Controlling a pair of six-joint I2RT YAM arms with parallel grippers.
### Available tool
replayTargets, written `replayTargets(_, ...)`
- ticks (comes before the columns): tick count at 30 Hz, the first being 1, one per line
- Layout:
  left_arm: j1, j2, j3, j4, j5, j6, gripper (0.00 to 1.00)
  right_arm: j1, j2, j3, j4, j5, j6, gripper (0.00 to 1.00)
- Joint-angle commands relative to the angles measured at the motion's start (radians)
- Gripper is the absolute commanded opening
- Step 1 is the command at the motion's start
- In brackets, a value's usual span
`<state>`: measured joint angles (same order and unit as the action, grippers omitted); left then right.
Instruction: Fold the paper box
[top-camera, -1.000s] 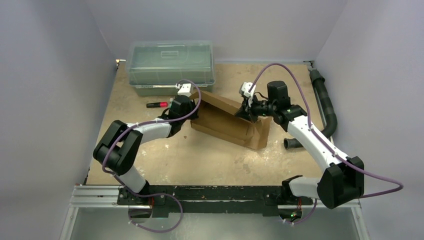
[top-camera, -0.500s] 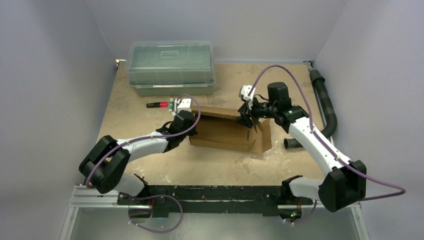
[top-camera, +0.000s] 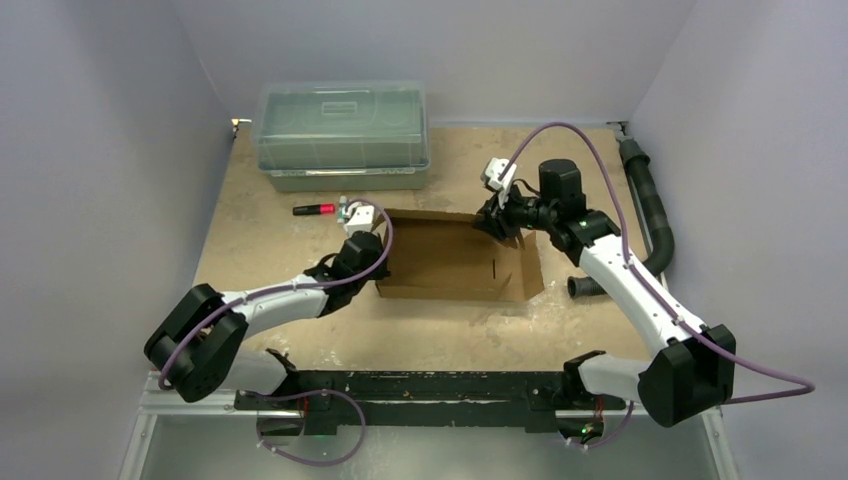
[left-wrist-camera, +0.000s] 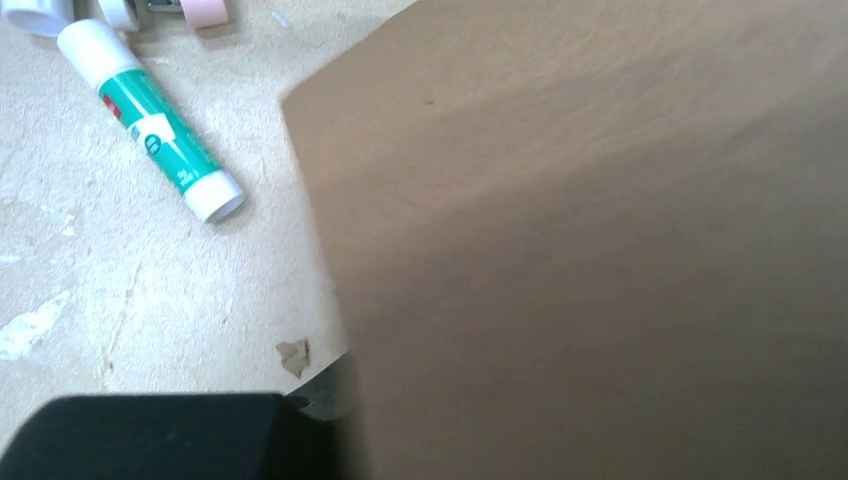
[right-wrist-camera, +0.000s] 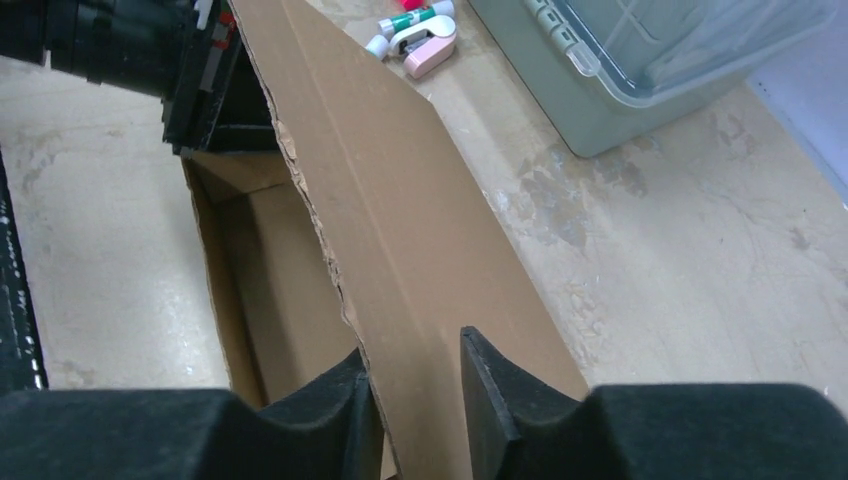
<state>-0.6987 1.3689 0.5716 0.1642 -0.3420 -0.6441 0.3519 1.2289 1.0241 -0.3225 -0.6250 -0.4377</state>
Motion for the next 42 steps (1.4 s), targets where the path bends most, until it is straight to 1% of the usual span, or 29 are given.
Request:
replayTargets(1, -0.021, -0.070, -0.051, 0.005, 0.078, -0.004, 0.00, -0.011, -0.014, 0.047, 0.031, 0.001, 0.036, 0.31)
replayTargets(4, -0.021, -0.094, -0.083, 0.021, 0.088, -0.006, 0.00, -0.010, -0.001, 0.063, 0.026, 0.012, 0.055, 0.21)
replayTargets(5, -0.021, -0.098, -0.092, 0.023, 0.090, -0.005, 0.00, -0.010, 0.007, 0.073, 0.026, 0.027, 0.062, 0.19)
replayTargets(7, -0.021, -0.109, -0.107, 0.037, 0.095, -0.005, 0.00, -0.011, 0.025, 0.097, 0.023, 0.069, 0.067, 0.18)
replayTargets(10, -0.021, -0.126, -0.127, 0.048, 0.099, 0.002, 0.00, -0.011, 0.055, 0.134, 0.009, 0.112, 0.068, 0.20)
replayTargets(12, -0.021, -0.138, -0.136, 0.049, 0.101, 0.017, 0.00, -0.010, 0.077, 0.161, -0.004, 0.113, 0.069, 0.22)
replayTargets(14, -0.021, -0.149, -0.144, 0.048, 0.103, 0.033, 0.00, -0.010, 0.089, 0.169, -0.003, 0.117, 0.073, 0.27)
replayTargets(18, -0.021, -0.170, -0.165, 0.046, 0.103, 0.064, 0.00, -0.011, 0.115, 0.171, 0.009, 0.135, 0.083, 0.34)
replayTargets(24, -0.021, -0.165, -0.170, 0.050, 0.101, 0.095, 0.00, -0.017, 0.160, 0.173, 0.015, 0.124, 0.104, 0.35)
replayTargets(26, -0.022, -0.157, -0.172, 0.061, 0.096, 0.105, 0.00, -0.031, 0.164, 0.168, 0.019, 0.104, 0.108, 0.32)
replayTargets(31, -0.021, -0.123, -0.170, 0.089, 0.091, 0.143, 0.00, -0.067, 0.138, 0.123, 0.043, -0.019, 0.096, 0.10)
replayTargets(34, -0.022, -0.086, -0.133, 0.072, 0.087, 0.193, 0.00, -0.070, 0.114, 0.104, 0.042, -0.093, 0.071, 0.02)
replayTargets(37, -0.022, -0.040, -0.071, 0.026, 0.066, 0.239, 0.11, -0.070, 0.102, 0.103, 0.016, -0.147, 0.027, 0.00)
replayTargets(41, -0.020, 0.020, 0.014, -0.029, 0.039, 0.284, 0.24, -0.070, 0.099, 0.102, 0.002, -0.162, 0.006, 0.00)
replayTargets(42, -0.019, 0.040, 0.033, -0.042, 0.035, 0.295, 0.26, -0.070, 0.099, 0.101, 0.001, -0.163, 0.004, 0.00)
